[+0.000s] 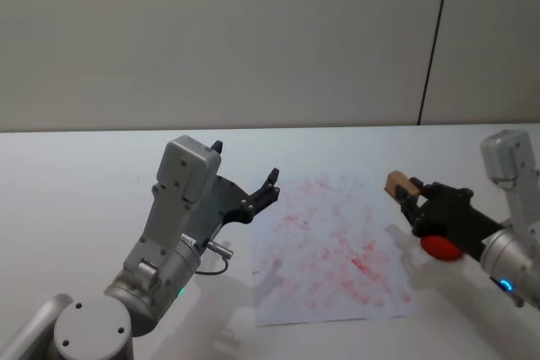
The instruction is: Use the one hand to pick up the stamp and affix it onto the A4 paper.
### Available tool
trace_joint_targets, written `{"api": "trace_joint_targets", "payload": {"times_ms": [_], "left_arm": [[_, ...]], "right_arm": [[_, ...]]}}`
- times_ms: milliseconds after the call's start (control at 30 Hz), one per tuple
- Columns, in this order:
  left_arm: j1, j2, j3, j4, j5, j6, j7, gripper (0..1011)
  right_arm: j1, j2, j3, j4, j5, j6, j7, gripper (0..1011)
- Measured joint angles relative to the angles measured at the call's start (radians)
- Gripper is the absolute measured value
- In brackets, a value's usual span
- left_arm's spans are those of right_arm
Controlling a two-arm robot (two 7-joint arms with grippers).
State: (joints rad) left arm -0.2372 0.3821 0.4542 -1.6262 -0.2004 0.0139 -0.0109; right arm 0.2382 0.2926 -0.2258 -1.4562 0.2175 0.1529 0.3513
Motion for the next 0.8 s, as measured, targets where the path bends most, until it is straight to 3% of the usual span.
{"api": "trace_joint_targets", "payload": {"times_ms": [800], "left_arm": [[0.0,0.0,0.0,0.0,0.0,0.0,0.0,993]], "right_arm": [[-0.018,0.049,0.041,0.036,-0.005,0.052,-0.02,218]]}}
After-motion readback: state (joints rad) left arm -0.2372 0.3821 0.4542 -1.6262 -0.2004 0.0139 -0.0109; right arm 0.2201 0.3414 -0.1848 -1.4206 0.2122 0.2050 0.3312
